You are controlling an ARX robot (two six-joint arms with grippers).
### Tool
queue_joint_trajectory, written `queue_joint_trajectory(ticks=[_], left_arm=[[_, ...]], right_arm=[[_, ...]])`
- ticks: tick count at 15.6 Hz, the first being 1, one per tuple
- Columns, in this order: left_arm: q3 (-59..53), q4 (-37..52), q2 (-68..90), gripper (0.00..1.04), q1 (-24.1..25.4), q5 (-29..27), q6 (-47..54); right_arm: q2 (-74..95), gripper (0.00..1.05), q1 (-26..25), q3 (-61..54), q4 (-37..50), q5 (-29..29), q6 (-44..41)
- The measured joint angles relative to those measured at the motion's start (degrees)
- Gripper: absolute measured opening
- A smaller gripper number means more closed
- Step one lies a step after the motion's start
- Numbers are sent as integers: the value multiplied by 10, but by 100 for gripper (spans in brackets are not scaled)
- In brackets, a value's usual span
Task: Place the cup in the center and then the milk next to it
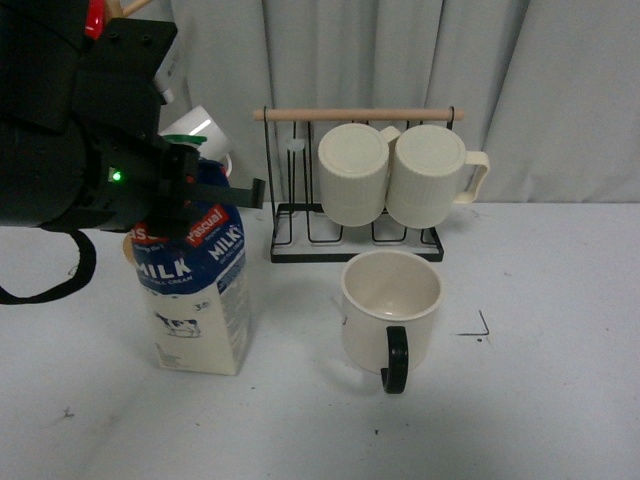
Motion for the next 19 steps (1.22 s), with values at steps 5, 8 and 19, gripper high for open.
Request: queue_joint_trajectory(ticks=[5,8,19], left_arm=[[12,12,14,3,-54,-55,-24],[19,13,32,3,-80,-63,-43],[29,7,43,3,-97,-83,-114]], right_arm=[[0,98,0,0,0,0,0],[0,98,0,0,0,0,0],[0,98,0,0,0,0,0]])
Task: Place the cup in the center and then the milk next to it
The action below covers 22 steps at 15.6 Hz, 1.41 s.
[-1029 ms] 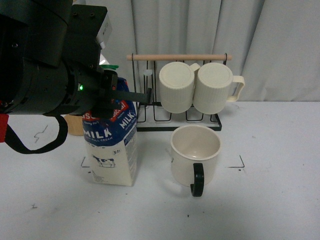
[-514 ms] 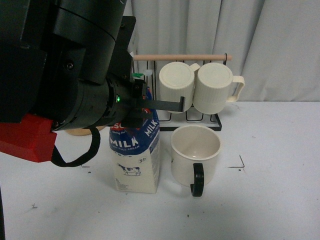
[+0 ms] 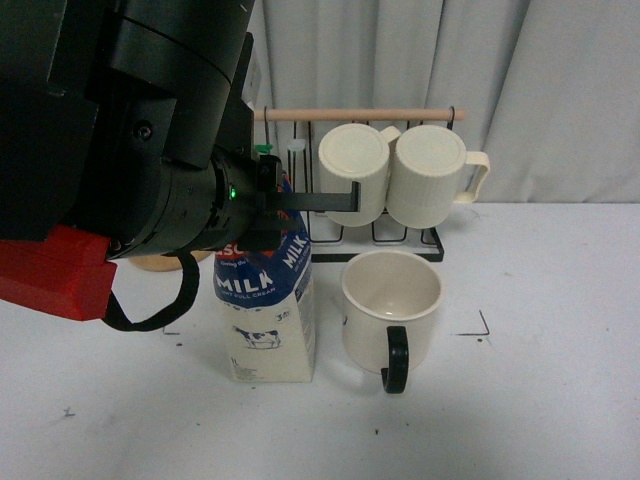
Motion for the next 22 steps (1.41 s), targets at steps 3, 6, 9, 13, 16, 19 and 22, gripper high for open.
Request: queue_joint_trajectory(ticks=[3,6,9,13,16,19,22], left_arm=[[9,-16,-2,25,-6,7,-32],[6,-32,-50,60,-8,18,-66],[-53,14,-148,94,3,52,-88],[-177,12,-363,98,64,103,-52],[-338,148,-525,67,179,88,92],[-409,143,-577,31,208,134,136],[-448,130,-643,2,236,155,141]], right_arm=[[0,98,0,0,0,0,0],[0,98,0,0,0,0,0],[0,98,0,0,0,0,0],[0,98,0,0,0,0,0],[0,98,0,0,0,0,0],[0,98,0,0,0,0,0],[0,98,0,0,0,0,0]])
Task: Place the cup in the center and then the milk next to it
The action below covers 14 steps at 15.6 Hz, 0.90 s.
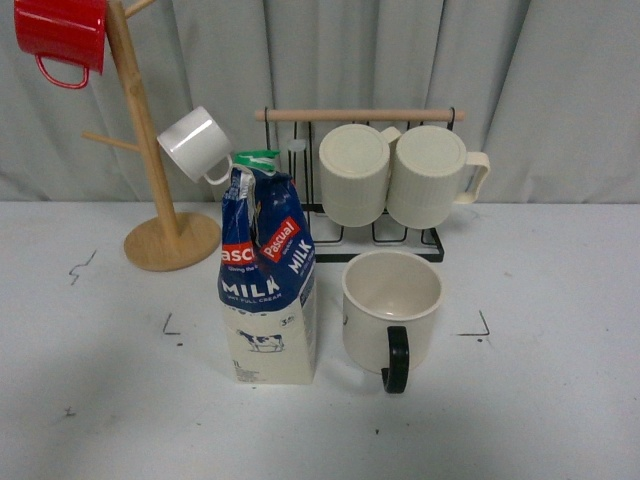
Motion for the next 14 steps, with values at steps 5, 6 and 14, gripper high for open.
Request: queue_joint_trajectory(ticks=[5,6,14], left_arm=[[-44,-55,-93,2,52,57,1],[-50,-69,-112,2,52,57,1],[-73,-136,-214,2,52,57,1]], right_arm=[[0,98,0,0,0,0,0],[0,98,0,0,0,0,0],[0,98,0,0,0,0,0]])
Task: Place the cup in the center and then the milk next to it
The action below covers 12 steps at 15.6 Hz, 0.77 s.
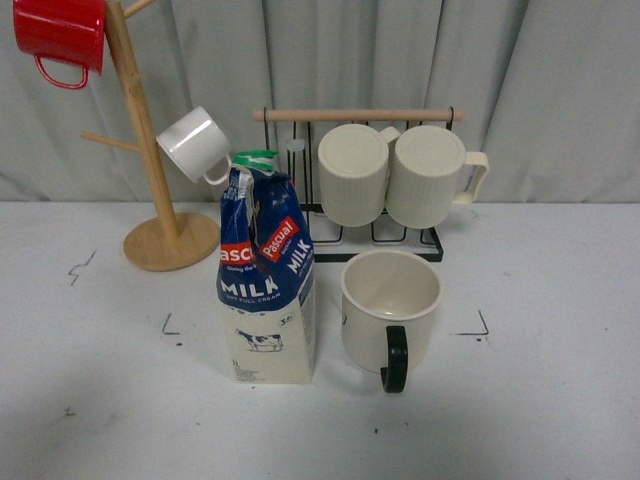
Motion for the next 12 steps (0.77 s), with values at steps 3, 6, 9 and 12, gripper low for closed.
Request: queue_joint_trajectory(ticks=[3,6,9,12], left_arm=[[0,-28,-29,2,0,0,0],[0,-53,-51,2,0,0,0],[0,-162,-130,2,0,1,0],[0,-161,-151,2,0,0,0]], right_arm=[[0,98,0,0,0,0,0],[0,98,0,0,0,0,0],[0,98,0,0,0,0,0],[0,98,0,0,0,0,0]])
